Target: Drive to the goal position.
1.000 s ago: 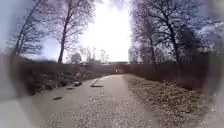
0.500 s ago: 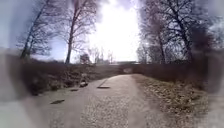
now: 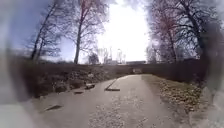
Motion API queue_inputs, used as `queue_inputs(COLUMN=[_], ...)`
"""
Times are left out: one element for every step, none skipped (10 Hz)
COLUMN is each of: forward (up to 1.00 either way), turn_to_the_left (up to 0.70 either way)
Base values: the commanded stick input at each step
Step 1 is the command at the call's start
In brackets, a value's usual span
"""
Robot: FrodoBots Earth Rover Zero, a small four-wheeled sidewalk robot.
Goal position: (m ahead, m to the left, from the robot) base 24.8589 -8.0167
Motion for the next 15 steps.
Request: queue_inputs(forward=[1.0, 1.0, 1.0, 1.0, 1.0, 1.0, 1.0, 1.0, 1.0, 1.0, 1.0, 1.0, 1.0, 1.0, 1.0], turn_to_the_left=[0.0, 0.0, 0.0, 0.0, 0.0, 0.0, 0.0, 0.0, -0.04, -0.27, -0.24, 0.0, 0.0, 0.0, 0.0])
